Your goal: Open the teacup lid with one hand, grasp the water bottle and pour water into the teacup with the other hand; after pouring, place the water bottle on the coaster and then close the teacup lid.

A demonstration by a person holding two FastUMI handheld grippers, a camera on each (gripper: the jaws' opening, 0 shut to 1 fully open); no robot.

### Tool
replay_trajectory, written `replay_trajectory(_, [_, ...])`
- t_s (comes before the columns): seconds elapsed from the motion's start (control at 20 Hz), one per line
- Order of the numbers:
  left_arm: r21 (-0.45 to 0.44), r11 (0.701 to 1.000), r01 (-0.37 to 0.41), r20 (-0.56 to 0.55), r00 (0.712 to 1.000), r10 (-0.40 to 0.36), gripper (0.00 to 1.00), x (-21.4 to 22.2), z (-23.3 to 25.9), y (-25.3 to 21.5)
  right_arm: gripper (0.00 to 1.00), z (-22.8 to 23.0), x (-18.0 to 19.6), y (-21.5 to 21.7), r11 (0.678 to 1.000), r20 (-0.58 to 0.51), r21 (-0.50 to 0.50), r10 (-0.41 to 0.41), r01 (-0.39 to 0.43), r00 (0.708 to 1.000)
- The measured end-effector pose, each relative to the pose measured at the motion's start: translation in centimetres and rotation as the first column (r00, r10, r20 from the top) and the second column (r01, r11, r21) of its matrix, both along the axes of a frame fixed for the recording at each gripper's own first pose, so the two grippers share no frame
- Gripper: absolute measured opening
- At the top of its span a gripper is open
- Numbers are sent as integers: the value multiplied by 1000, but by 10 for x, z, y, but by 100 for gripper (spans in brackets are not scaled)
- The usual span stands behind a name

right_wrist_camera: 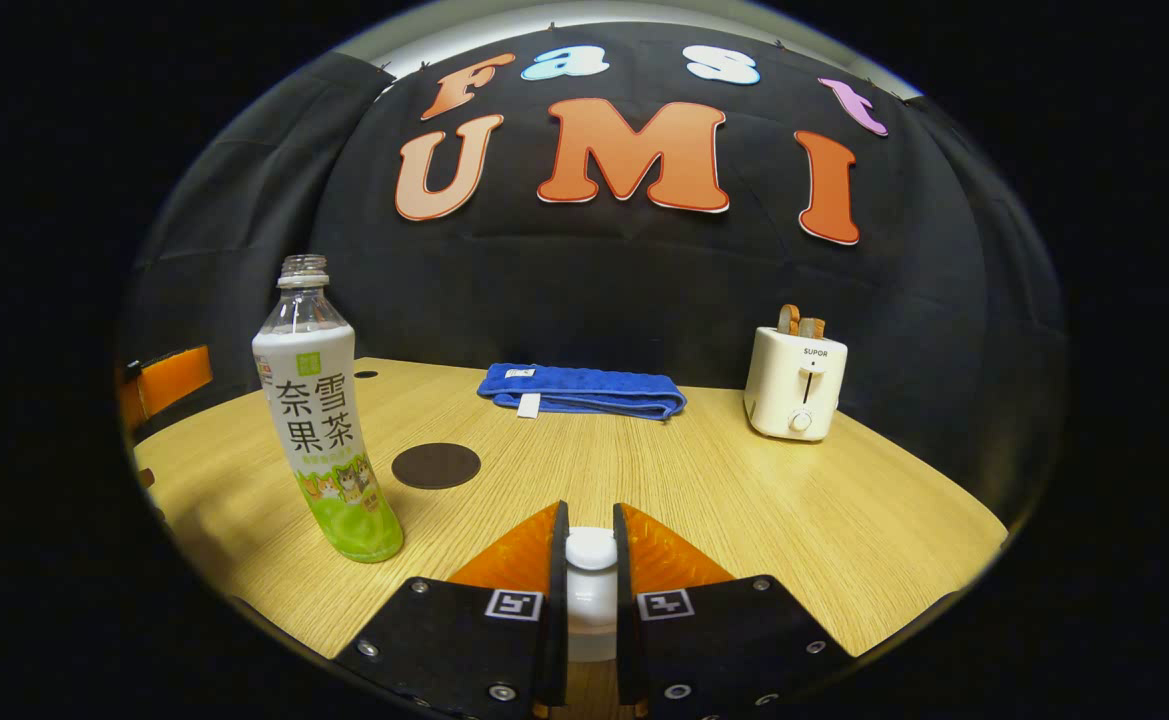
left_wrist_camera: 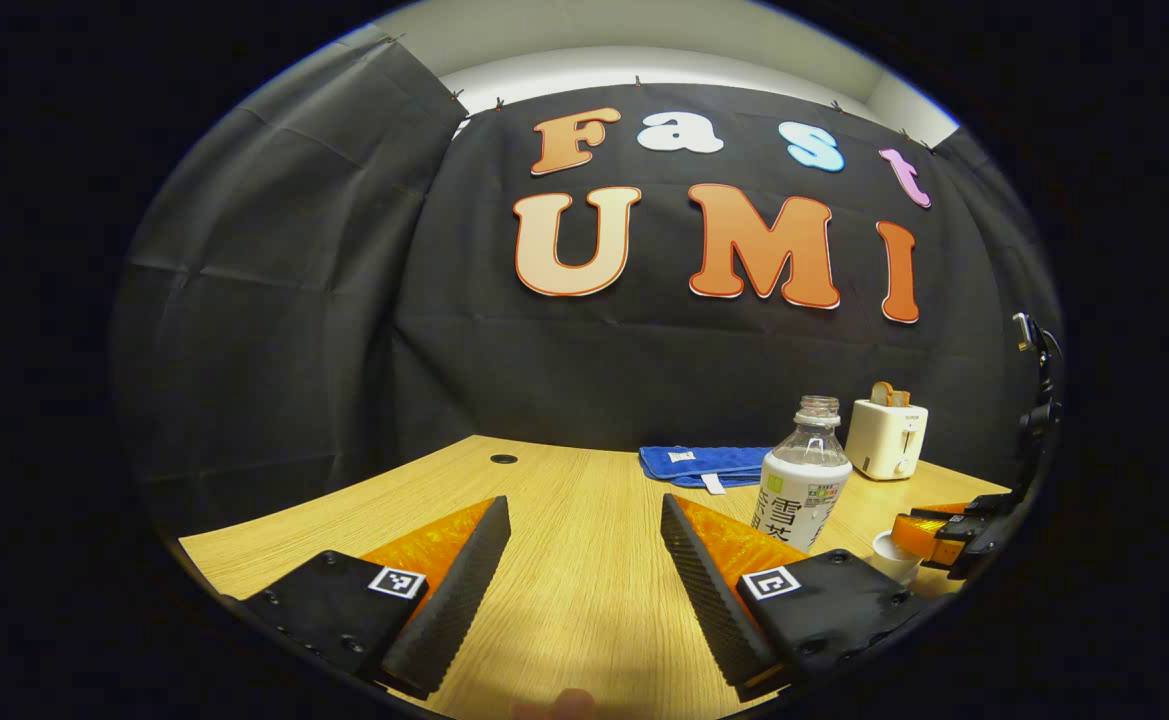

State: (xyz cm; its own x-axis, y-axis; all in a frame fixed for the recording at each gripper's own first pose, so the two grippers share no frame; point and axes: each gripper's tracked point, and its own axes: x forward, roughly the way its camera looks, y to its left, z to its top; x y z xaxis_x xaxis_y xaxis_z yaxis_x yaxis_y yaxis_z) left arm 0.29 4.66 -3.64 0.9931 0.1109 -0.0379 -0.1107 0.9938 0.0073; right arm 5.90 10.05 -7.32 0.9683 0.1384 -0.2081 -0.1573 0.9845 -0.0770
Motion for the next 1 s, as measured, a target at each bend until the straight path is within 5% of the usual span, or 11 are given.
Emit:
replay_trajectory(0.6, [1,999,54,26,998,-54,99,-7,8,-25,16,46,-17,-39,997,88,55,-57,52,994])
replay_trajectory(1.0, [-13,979,205,-1,979,-205,99,-19,-4,-91,16,45,-34,-72,991,88,82,-114,107,990])
